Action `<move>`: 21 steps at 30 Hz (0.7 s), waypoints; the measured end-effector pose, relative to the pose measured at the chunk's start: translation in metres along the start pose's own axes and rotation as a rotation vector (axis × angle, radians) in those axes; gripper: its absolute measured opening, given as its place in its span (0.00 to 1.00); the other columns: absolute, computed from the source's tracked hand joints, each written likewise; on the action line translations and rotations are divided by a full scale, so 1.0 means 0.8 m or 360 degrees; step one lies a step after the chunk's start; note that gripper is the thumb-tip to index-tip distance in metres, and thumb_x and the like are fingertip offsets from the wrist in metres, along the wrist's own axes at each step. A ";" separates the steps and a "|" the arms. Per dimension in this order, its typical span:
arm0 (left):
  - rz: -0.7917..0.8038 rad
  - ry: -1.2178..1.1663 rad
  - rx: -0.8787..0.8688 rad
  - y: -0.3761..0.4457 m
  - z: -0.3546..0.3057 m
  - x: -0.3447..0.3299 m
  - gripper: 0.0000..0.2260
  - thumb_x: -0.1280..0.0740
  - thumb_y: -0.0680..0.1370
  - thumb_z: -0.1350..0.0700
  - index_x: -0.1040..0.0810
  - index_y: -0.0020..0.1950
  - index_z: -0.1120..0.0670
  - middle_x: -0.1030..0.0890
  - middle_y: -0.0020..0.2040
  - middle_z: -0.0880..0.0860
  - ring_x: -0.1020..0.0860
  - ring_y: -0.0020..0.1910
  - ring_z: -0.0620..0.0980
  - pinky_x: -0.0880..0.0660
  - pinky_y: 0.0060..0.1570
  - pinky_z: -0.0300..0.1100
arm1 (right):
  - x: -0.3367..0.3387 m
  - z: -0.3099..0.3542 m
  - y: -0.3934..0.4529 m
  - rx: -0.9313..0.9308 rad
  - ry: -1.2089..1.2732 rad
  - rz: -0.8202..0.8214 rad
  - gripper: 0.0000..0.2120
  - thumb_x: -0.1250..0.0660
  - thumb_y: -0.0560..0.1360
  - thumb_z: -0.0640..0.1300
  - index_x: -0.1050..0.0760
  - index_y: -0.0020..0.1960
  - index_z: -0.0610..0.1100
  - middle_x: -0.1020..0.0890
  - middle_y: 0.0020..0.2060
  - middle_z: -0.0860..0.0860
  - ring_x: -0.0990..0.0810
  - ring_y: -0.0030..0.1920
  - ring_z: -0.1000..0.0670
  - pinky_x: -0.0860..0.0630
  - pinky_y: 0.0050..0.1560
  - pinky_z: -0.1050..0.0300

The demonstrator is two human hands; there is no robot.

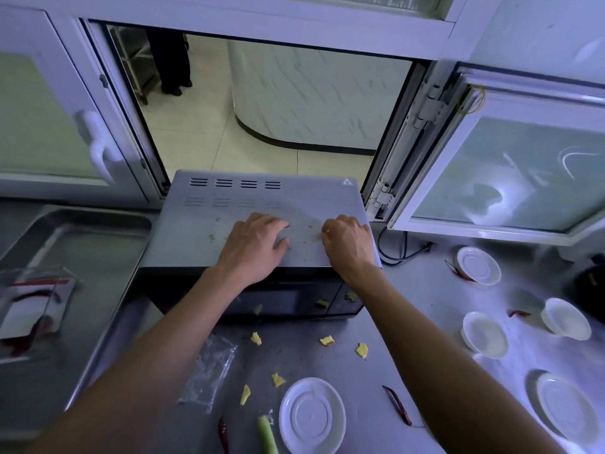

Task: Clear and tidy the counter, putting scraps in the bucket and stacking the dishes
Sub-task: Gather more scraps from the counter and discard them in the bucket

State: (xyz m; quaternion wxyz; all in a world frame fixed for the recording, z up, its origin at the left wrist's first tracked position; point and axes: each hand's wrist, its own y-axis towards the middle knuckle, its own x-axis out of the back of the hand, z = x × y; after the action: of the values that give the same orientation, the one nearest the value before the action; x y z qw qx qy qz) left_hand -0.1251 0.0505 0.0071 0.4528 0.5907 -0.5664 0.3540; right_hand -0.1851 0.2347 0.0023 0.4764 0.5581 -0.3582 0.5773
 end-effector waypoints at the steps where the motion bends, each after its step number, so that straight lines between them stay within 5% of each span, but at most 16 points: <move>1: -0.0003 -0.0005 -0.0007 -0.003 -0.001 0.000 0.17 0.38 0.82 0.48 0.27 0.69 0.51 0.24 0.67 0.49 0.31 0.69 0.51 0.31 0.65 0.53 | 0.000 -0.001 -0.003 0.0004 -0.0007 -0.0014 0.10 0.41 0.81 0.38 0.21 0.52 0.41 0.21 0.49 0.45 0.24 0.51 0.41 0.32 0.49 0.49; 12: -0.0026 -0.0069 -0.0091 -0.044 -0.026 0.007 0.17 0.39 0.82 0.49 0.26 0.69 0.52 0.23 0.67 0.49 0.31 0.69 0.50 0.31 0.65 0.53 | 0.010 -0.016 -0.057 -0.0053 0.0233 -0.0183 0.10 0.41 0.80 0.39 0.21 0.47 0.41 0.21 0.43 0.47 0.25 0.44 0.41 0.34 0.43 0.53; 21: -0.0037 -0.0118 -0.0206 -0.086 -0.043 -0.007 0.15 0.37 0.82 0.49 0.24 0.66 0.52 0.21 0.64 0.48 0.29 0.67 0.50 0.30 0.64 0.53 | 0.009 -0.019 -0.115 -0.0169 0.0404 -0.0231 0.08 0.38 0.78 0.40 0.20 0.46 0.41 0.20 0.44 0.46 0.24 0.45 0.42 0.26 0.40 0.50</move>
State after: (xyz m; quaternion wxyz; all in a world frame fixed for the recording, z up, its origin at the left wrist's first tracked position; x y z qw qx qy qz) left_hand -0.0541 0.0810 0.0042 0.4728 0.5794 -0.5975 0.2892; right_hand -0.1020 0.2767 -0.0032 0.5872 0.4790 -0.2838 0.5875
